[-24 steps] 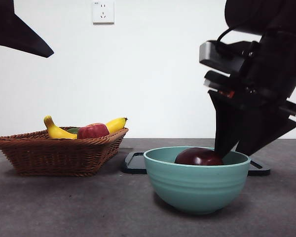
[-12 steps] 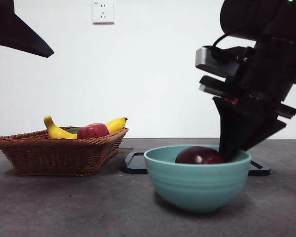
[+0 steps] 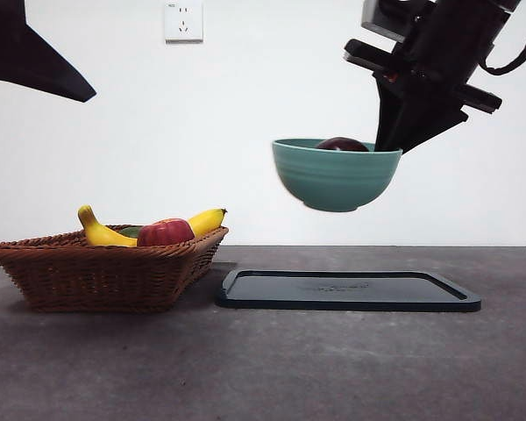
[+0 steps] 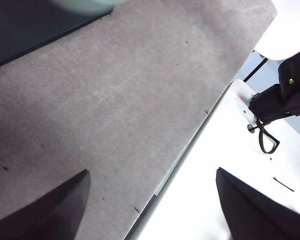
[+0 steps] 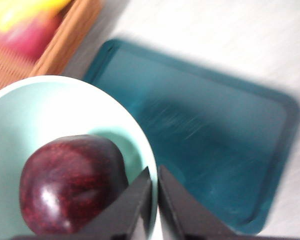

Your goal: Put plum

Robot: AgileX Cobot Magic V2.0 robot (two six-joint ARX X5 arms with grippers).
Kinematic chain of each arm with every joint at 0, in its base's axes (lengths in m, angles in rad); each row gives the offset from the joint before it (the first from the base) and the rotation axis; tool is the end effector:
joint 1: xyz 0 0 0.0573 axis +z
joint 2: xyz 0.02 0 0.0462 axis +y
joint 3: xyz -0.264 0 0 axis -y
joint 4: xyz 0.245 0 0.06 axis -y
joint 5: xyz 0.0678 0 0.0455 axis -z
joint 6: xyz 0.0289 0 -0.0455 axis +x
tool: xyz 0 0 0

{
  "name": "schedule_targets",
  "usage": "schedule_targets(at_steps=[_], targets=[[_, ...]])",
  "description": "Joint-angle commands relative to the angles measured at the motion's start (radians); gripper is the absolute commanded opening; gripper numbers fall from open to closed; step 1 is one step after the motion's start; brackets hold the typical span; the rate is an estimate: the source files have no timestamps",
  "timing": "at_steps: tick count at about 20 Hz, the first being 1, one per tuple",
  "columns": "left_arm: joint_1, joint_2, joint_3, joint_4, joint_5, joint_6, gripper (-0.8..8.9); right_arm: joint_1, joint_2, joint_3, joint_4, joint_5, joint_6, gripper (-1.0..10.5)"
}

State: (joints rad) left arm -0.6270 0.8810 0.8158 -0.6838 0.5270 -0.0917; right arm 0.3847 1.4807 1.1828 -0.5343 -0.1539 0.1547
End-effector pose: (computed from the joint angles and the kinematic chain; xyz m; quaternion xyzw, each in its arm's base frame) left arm 0.1278 -0.1105 0.2879 -0.0175 0.3882 -0.4904 0.7800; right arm 0.2884 0.1215 0.2806 0.0217 0.4191 0.2116 0.8827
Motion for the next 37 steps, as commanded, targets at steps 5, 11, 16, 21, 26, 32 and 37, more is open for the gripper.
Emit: schedule_targets(at_steps=[5,11,16,21,26,32,37], targets=[[-0.009,0.004,0.010,0.002,0.004,0.004,4.03,-0.070,0.232,0.167,0.010,-0.008,-0.010,0.1],[-0.009,0.004,0.010,-0.001,0.004,0.004,4.03,-0.071,0.374,0.190,0.032,-0.014,-0.010,0.1],[-0.009,0.004,0.010,-0.001,0.004,0.004,4.03,-0.071,0.404,0.190,0.029,-0.032,-0.010,0.1],[-0.009,0.004,0.010,0.000,0.004,0.004,4.03,-0.071,0.400,0.190,0.024,-0.039,-0.005,1.8],[-0.009,0.004,0.010,0.000,0.004,0.004,4.03,-0.071,0.222,0.191,-0.027,-0.029,-0.006,1.8],[-0.009,0.004,0.010,0.000,0.004,0.004,4.03,-0.029,-0.137,0.170,-0.261,-0.108,-0.055,1.8],[-0.009,0.004,0.010,0.002,0.004,0.004,4.03,0.032,-0.404,-0.005,-0.267,-0.108,-0.058,1.8]])
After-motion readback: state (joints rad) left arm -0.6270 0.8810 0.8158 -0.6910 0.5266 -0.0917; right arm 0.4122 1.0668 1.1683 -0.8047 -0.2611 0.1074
